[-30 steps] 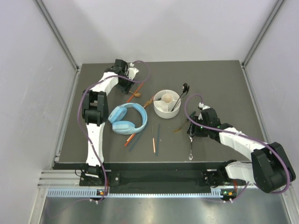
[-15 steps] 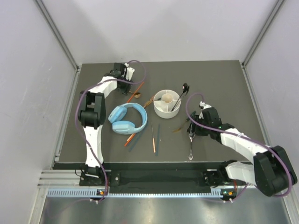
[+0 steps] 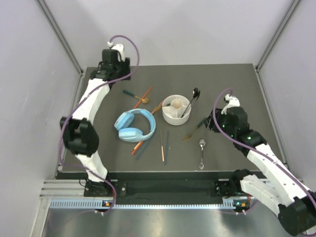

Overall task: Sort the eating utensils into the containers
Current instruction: Pick up the spoon from the center of the board.

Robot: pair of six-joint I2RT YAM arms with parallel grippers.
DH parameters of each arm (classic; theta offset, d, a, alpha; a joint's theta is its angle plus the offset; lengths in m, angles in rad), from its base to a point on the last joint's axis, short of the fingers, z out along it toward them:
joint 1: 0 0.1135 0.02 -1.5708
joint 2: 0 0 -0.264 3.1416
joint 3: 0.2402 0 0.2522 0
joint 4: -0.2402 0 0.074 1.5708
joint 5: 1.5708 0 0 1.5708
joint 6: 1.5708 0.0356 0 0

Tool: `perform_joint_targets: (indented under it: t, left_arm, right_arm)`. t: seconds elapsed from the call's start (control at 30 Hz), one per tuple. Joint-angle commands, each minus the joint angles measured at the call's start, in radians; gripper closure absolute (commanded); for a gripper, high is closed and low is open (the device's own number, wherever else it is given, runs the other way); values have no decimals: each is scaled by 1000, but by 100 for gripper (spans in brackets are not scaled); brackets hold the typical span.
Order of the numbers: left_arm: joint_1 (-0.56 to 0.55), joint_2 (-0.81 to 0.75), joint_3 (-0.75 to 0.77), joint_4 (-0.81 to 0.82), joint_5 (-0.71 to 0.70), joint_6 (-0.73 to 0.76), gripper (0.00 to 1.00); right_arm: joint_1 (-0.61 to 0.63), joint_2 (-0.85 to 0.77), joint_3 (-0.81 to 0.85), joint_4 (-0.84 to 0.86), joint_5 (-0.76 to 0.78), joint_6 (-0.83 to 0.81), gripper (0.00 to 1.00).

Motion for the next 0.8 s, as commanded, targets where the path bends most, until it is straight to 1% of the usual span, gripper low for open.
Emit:
perform_joint_targets:
  t: [0.0, 0.03, 0.07, 0.17, 0.23, 0.27, 0.33, 0.37, 0.43, 0.53, 0.57, 0.63, 0.67, 0.73, 0.77]
  left_arm:
    - [-3, -256, -55, -65, 20, -274, 35]
    - [-5, -298, -99, -68, 33, -298, 35]
    - [-6, -375, -119, -71, 41, -318, 35]
    - [-11, -512, -198, -106, -8, -358, 36]
    - [-11, -569, -251, -132, -29, -372, 36]
    - [-11, -612, -273, -134, -26, -383, 37]
    - [-11, -645, -343, -114, -11, -382, 37]
    - [-11, -664, -368, -102, -20, -380, 37]
    - [-11, -669, -432, -54, -69, -379, 37]
    - [-11, -637, -497, 45, -101, -386, 37]
    - [-11, -599, -500, 62, -111, -404, 37]
    - [-11, -553, -492, 85, -109, -414, 37]
    - [-11, -507, -485, 98, -112, -415, 37]
    - [-13, -462, -462, 93, -137, -421, 37]
    - [-13, -423, -451, 75, -163, -431, 37]
  right_arm:
    - [-9, -81, 176, -109, 74, -22, 47]
    - [-9, -91, 200, -122, 85, -25, 47]
    - [-9, -100, 227, -130, 88, -27, 47]
    - [-11, -114, 328, -145, 97, -35, 47]
    - [-9, -105, 397, -142, 84, -35, 47]
    - [-8, -88, 415, -122, 68, -36, 47]
    - [-8, -66, 437, -82, 35, -45, 47]
    - [-6, -36, 438, -34, 24, -51, 47]
    - [-9, 10, 443, 8, 13, -64, 46]
    - [-8, 130, 483, 80, 16, -108, 47]
    - [-8, 203, 503, 108, 17, -125, 46]
    - [-8, 286, 595, 117, 30, -168, 46]
    - [-9, 373, 633, 116, 28, -182, 46]
    - [-9, 466, 777, 96, 25, -225, 46]
    - [-9, 560, 837, 53, 24, -232, 46]
